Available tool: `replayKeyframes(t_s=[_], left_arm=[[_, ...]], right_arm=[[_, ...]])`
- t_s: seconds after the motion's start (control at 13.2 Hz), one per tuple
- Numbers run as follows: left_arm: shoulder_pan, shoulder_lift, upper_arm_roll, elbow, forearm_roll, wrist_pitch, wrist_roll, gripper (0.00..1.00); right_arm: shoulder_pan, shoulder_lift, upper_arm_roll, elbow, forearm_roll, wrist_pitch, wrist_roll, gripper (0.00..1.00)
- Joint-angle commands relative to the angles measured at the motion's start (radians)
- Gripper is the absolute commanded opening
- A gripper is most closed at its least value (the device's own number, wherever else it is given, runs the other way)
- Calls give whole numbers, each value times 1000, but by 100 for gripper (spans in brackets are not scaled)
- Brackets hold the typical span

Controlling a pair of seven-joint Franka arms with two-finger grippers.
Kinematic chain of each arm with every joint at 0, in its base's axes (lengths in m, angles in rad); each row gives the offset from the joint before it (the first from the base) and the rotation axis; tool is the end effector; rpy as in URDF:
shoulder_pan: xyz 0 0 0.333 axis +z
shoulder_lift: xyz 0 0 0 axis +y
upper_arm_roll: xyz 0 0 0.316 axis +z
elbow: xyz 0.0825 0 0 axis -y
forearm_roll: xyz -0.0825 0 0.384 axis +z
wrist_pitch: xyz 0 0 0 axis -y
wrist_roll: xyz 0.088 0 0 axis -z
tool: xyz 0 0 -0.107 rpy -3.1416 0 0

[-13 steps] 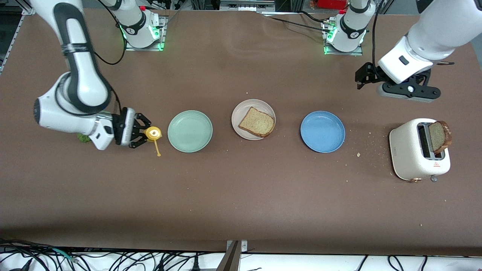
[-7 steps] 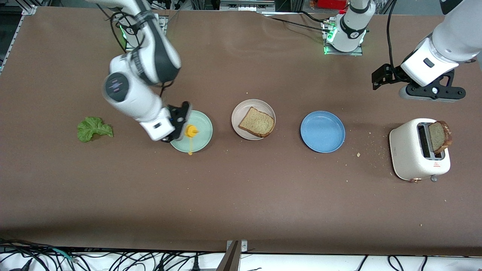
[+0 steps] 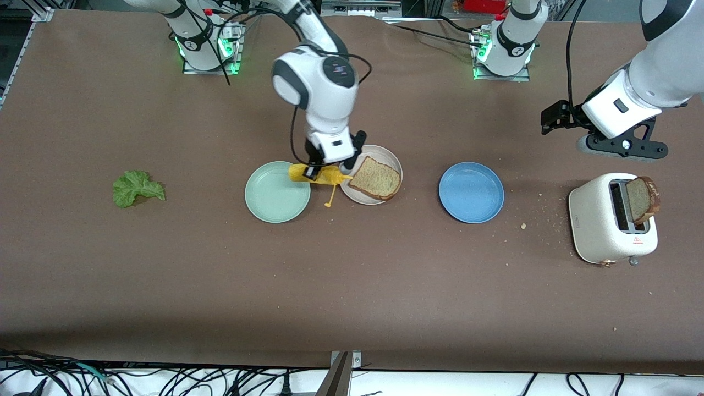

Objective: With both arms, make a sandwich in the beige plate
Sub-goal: 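Grasp the yellow bottle with the right gripper and lift it, then tilt the yellow bottle over the bread on the beige plate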

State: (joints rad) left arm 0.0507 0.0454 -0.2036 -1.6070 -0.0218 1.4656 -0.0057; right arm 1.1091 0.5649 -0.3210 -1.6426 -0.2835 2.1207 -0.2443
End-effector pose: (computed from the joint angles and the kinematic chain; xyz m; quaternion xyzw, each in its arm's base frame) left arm 0.5461 -0.0843 0.5749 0.9928 -0.0737 -0.0937 0.0081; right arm 0.4681 0.4897 0.2995 0.7988 0.5656 0.0225 0.2038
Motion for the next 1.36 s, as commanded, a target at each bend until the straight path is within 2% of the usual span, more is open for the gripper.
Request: replayKeyframes(t_s=[0.0,0.15,0.3,0.38,0.45,0.61,0.91,1.06,1.29], left_arm=[[29,11,-5,24,-23,-24,58,100],[37,31,-5,21,-9,7,61,100],[37,89,-5,41,-27,16,61,100],[32,58,-23,57,-14,13,49,100],[23,38,-19,73,38,12,40,100],[37,44,-11,96,-10,4,47,100],[52,47,-5,85,-6,-1,41,100],[64,64,-5,87,-4,1,41,100],[78,77,-7,84,-4,4,47,100]], right_arm=[[66,166,-21,175,-113,-129,97,0],[92,268,-21,291,-172,-233,117,0],[113,331,-23,349,-206,-297,117,0],[129,351,-21,355,-236,-306,123,0],[142,363,-21,356,-250,-307,144,0],[149,380,-23,356,-256,-311,165,0],[140,366,-29,369,-244,-314,140,0],[105,321,-41,371,-173,-317,65,0],[-24,178,-39,360,54,-311,-115,0]])
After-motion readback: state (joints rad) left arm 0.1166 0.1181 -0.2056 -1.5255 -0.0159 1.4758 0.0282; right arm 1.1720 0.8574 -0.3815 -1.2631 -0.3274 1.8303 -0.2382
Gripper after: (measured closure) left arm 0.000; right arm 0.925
